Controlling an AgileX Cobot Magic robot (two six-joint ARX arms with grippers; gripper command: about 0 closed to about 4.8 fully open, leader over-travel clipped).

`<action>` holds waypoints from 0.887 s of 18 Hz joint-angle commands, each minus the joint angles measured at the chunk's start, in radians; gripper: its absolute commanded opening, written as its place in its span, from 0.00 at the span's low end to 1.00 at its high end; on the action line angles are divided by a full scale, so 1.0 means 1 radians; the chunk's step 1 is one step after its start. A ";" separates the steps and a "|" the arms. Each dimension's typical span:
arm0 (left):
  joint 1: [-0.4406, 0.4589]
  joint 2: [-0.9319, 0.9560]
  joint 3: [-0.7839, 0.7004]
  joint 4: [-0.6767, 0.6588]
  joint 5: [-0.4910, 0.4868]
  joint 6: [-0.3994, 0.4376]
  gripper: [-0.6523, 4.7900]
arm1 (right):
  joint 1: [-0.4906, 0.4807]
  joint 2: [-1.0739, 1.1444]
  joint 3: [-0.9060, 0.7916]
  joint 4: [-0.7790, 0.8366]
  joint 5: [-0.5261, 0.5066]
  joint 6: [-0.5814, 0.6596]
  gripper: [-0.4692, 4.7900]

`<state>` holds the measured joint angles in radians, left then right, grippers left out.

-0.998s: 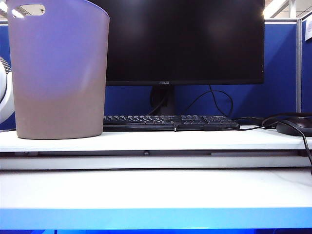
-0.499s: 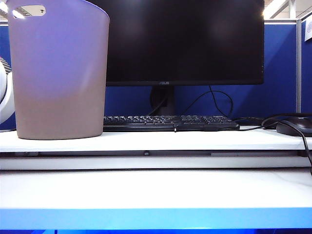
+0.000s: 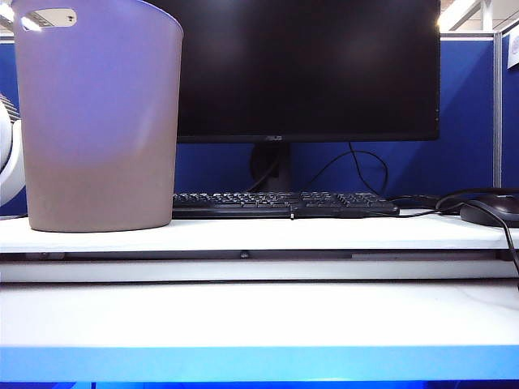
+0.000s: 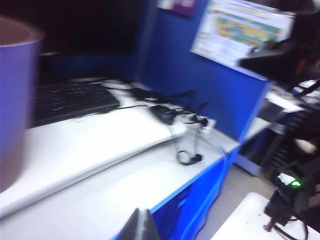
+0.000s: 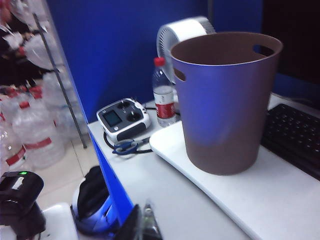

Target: Pick up all paper balls from the table and place them in the pink trash can.

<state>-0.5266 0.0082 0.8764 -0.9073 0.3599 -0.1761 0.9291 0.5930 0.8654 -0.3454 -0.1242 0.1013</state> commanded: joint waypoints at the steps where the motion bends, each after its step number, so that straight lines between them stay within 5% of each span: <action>1: 0.001 -0.003 -0.149 0.275 0.074 0.003 0.11 | -0.005 -0.053 -0.154 0.210 0.075 0.001 0.08; 7: 0.000 -0.002 -0.470 0.546 0.063 -0.027 0.11 | -0.093 -0.024 -0.351 0.382 0.166 -0.082 0.08; 16: 0.000 -0.002 -0.531 0.512 0.045 -0.067 0.11 | -0.120 -0.013 -0.366 0.316 0.174 -0.083 0.08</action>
<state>-0.5262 0.0067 0.3450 -0.4049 0.4046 -0.2413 0.8089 0.5823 0.4942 -0.0410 0.0456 0.0212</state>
